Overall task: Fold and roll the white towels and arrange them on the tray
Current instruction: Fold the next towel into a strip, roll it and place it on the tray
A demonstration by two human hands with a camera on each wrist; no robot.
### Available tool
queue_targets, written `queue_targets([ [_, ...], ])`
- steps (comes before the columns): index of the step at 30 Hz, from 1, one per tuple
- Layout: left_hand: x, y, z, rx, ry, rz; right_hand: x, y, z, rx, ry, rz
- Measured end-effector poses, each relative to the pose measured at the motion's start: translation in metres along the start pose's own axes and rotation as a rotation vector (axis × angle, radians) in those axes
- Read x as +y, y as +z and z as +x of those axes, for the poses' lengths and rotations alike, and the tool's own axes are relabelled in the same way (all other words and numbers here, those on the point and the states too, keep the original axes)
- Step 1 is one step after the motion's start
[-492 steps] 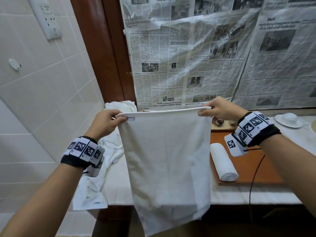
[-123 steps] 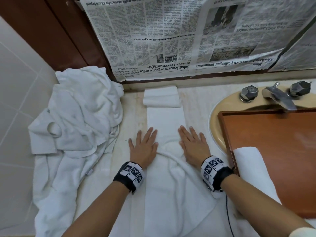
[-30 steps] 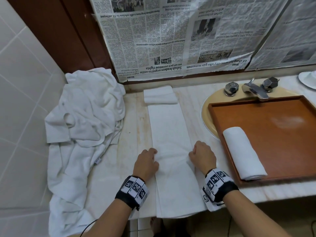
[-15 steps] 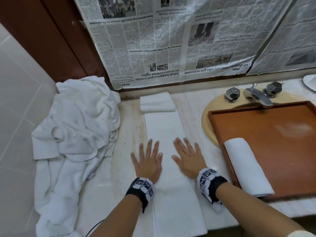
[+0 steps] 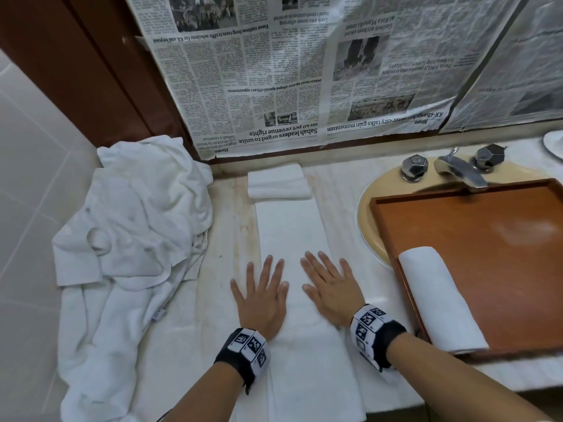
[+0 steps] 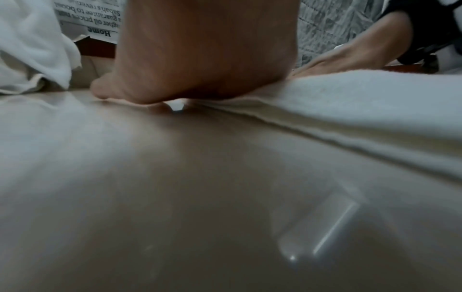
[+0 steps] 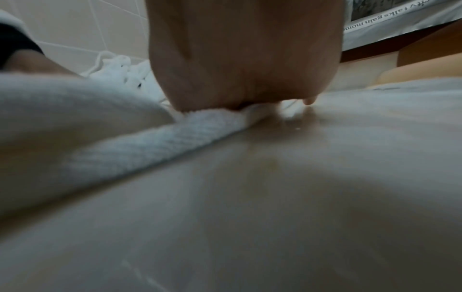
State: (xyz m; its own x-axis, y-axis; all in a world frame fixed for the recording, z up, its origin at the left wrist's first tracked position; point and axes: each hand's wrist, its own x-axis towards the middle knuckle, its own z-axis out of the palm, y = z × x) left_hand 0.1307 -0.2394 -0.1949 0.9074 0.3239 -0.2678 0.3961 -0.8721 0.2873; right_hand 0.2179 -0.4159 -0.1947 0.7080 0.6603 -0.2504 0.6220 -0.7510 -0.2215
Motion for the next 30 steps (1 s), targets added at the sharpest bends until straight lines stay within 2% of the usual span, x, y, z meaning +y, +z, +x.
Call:
queue_targets([
  [5,-0.008,-0.008,0.012,-0.017,-0.012,0.003,0.026,-0.014,0.010,-0.046,0.065,-0.026],
  [10,-0.003,-0.020,0.050,-0.019,-0.034,0.036,0.031,-0.035,0.048,-0.082,0.151,-0.051],
  [16,0.000,-0.038,0.096,-0.019,-0.043,0.018,0.039,-0.049,0.093,-0.027,0.261,0.015],
  [19,0.002,-0.039,0.072,0.014,-0.014,-0.101,0.035,-0.046,0.073,0.057,0.255,0.091],
  [22,0.008,-0.027,0.018,0.005,0.037,-0.154,0.022,-0.032,0.029,0.070,0.201,0.159],
  [26,0.008,-0.002,-0.024,-0.074,0.032,-0.042,0.008,-0.008,-0.015,0.003,0.180,0.090],
  [30,-0.005,-0.002,-0.025,-0.104,-0.007,0.040,0.028,-0.007,-0.026,0.013,0.238,0.042],
])
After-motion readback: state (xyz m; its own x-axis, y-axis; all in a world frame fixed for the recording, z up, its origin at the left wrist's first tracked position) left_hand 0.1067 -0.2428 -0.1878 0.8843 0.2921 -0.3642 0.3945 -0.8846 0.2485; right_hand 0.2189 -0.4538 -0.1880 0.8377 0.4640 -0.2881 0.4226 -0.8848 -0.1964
